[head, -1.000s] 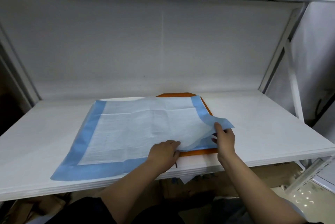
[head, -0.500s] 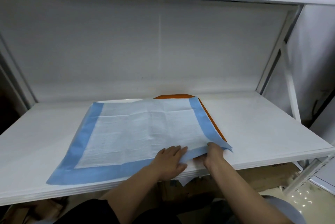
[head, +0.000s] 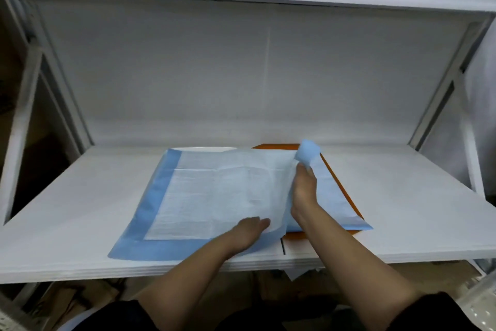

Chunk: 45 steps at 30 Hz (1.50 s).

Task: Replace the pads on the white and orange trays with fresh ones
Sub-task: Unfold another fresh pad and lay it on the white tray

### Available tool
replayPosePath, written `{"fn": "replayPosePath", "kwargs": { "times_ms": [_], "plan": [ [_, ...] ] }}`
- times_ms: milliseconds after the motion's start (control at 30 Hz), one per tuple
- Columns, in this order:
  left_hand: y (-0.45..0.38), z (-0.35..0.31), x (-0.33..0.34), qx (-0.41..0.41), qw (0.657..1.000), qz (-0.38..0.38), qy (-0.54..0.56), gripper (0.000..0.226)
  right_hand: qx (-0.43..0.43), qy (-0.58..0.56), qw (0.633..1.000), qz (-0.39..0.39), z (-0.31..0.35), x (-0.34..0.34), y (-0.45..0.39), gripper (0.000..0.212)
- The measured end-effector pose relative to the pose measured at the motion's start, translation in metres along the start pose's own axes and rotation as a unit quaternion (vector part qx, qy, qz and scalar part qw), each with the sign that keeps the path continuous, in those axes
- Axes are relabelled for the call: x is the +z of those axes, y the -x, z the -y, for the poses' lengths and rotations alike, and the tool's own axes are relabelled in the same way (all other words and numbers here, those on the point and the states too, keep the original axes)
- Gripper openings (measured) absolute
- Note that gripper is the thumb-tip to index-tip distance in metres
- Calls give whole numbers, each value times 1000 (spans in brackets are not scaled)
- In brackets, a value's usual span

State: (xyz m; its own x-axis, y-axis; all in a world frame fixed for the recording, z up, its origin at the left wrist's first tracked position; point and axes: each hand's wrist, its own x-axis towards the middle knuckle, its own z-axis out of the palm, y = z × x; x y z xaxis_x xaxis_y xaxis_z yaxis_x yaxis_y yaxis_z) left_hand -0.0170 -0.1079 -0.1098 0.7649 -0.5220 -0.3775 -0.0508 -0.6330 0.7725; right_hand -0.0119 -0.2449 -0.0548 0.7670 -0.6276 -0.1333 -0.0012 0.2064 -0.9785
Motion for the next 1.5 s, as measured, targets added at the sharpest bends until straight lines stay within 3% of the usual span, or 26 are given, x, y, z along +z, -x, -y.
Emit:
{"fn": "replayPosePath", "kwargs": {
  "times_ms": [67, 167, 233, 333, 533, 733, 900, 1033, 1133, 1233, 1367, 1500],
  "plan": [
    [6, 1, -9, -12, 989, 3, 146, 50, -36, 24, 998, 37, 4, 25, 9, 36],
    [11, 15, -23, -57, 964, 4, 259, 43, -113, 112, 983, 88, 8, 60, 28, 38],
    [12, 23, -33, -83, 933, 18, 350, 41, -155, 176, 965, 117, 4, 80, 39, 39],
    [18, 36, -60, -58, 871, -47, 485, 43, -225, 240, 930, 164, -6, 110, 59, 33],
    [41, 81, -129, 31, 759, -164, 629, 48, -376, 357, 810, 275, -45, 157, 98, 40],
    [64, 135, -164, 33, 748, -200, 632, 67, -409, 473, 693, 360, -95, 180, 106, 47],
    [76, 160, -163, -27, 772, -205, 601, 63, -387, 556, 620, 396, -118, 165, 113, 58],
    [75, 161, -160, -116, 821, -226, 511, 43, -413, 563, 594, 399, -134, 141, 112, 61],
    [65, 168, -161, -207, 877, -300, 314, 38, -421, 586, 573, 388, -138, 124, 105, 63],
    [66, 169, -159, -206, 912, -334, 116, 25, -424, 607, 553, 383, -141, 107, 94, 67],
    [75, 166, -151, -205, 913, -352, -27, 18, -463, 613, 533, 354, -143, 86, 84, 42],
    [81, 172, -151, -227, 894, -366, -124, 21, -469, 615, 535, 340, -142, 72, 80, 55]
  ]
}}
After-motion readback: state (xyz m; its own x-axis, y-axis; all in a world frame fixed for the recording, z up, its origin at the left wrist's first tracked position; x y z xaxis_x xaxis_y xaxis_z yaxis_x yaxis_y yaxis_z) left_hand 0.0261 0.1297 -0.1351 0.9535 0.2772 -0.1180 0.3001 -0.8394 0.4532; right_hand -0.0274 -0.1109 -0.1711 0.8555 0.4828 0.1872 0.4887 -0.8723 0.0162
